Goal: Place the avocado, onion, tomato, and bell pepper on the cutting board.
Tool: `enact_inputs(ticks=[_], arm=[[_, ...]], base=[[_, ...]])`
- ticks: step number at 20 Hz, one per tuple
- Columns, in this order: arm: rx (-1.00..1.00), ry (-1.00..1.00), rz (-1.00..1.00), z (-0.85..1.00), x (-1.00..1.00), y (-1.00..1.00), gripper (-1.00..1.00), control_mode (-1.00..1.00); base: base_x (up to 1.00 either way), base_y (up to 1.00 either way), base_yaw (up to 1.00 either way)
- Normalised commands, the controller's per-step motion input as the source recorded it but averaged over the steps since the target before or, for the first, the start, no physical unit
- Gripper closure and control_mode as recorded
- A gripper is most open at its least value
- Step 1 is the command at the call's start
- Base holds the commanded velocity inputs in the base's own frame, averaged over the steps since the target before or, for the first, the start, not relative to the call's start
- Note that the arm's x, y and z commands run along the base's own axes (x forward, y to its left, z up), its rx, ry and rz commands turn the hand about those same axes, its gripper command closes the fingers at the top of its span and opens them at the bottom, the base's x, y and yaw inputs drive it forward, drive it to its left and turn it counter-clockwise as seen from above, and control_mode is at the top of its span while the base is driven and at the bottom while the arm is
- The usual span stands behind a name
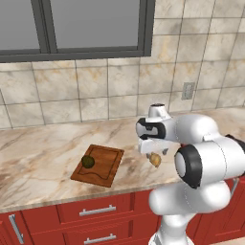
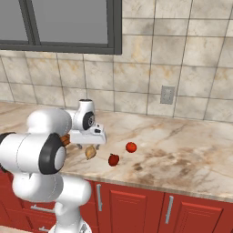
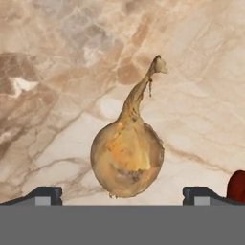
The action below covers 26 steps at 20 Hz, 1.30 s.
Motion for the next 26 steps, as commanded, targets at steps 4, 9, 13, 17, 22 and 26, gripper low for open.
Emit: enact_inputs(ticks=[4,9,13,17,22,26], arm=[[0.0,0.05,-0.02,-0.18,0.01,-0.01,-1.0,-1.0],[0.0,0.06,-0.02,-0.22,0.02,0.0,-1.0,-1.0],[0.0,0.06,-0.02,-0.19,0.03,0.0,-1.0,-1.0],[0.0,0.05,-0.02,-0.18,0.03,0.0,-1.0,-1.0],[0.0,0.02,-0.03,-0.06,0.0,0.0,1.0,-1.0],[0.01,0.0,-0.01,0.07,0.0,0.0,1.0,-1.0]], base=[[0.0,0.0,0.0],[0.0,0.0,0.0],[0.0,0.0,0.0],[0.0,0.0,0.0],[0.0,0.0,0.0],[0.0,0.0,0.0]])
